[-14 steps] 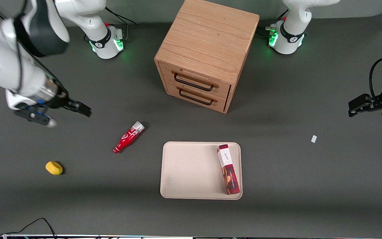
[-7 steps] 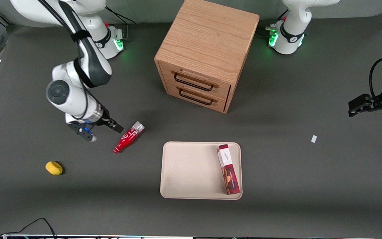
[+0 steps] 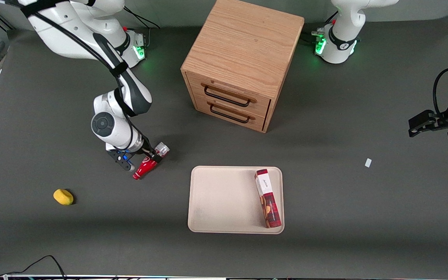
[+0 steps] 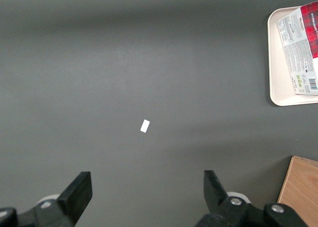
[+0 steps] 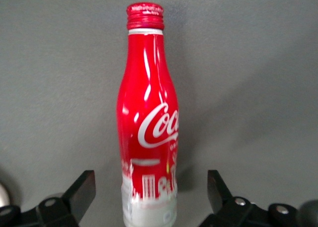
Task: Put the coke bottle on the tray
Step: 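Lower the right gripper around the bottle and close on it, then lift the bottle and carry it over the cream tray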
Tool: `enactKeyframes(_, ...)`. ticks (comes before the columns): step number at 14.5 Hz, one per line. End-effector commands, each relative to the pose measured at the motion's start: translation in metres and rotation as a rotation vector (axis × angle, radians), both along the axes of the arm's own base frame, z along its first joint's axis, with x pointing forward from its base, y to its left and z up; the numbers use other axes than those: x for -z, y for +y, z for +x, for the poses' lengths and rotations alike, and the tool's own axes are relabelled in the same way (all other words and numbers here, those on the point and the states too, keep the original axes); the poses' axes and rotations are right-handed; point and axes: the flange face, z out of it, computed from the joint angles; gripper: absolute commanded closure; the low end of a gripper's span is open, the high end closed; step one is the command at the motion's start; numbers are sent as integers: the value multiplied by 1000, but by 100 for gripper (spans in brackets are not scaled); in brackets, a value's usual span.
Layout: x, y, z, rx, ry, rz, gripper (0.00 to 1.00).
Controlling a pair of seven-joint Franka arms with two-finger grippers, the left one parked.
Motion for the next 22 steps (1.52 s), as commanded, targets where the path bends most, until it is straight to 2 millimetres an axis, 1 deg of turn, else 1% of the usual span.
enactKeyframes(1,15,1,1,23,-27,-19,0)
enactKeyframes(2,17,1,1,24,-30,-22,0)
enactKeyframes(6,22,-1,2,-2,-48,-36,22)
enactKeyframes(9,23,-2,5,2,-59,-31,61)
enactKeyframes(11,17,-2,8,1,-69,-30,80)
enactKeyframes(12,12,-1,10,-3,-76,-28,85)
enactKeyframes(13,0,-1,14,-9,-89,-27,89)
enactKeyframes(16,-42,7,30,-40,-75,-47,91)
enactKeyframes(18,-80,10,46,-81,-79,-53,91)
enactKeyframes(20,-122,18,64,-124,-92,-56,91)
enactKeyframes(22,-165,21,85,-217,-111,-54,91)
